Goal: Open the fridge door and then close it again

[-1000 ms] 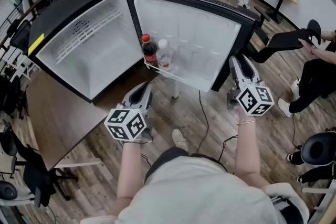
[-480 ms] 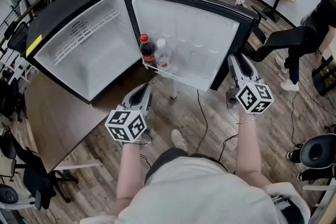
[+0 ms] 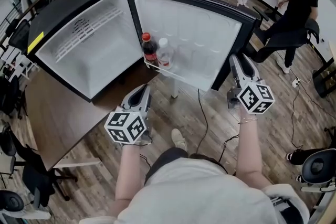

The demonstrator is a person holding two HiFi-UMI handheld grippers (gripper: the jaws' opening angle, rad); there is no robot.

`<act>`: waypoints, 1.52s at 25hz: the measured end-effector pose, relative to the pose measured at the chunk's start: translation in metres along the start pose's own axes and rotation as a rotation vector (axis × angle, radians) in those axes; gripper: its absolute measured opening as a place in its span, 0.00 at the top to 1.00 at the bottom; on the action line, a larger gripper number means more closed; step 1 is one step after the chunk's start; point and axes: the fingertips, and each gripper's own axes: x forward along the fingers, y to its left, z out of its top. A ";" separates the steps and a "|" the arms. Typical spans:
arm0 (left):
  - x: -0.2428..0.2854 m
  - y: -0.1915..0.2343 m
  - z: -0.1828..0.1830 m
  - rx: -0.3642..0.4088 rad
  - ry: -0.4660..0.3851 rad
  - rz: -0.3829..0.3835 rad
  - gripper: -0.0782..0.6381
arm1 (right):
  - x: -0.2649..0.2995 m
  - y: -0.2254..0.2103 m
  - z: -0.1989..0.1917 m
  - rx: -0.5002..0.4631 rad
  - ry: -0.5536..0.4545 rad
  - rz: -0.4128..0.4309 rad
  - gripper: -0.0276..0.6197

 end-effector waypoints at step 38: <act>-0.089 -0.023 -0.026 -0.073 -0.005 0.048 0.87 | -0.107 0.169 -0.031 -0.109 0.102 0.550 0.87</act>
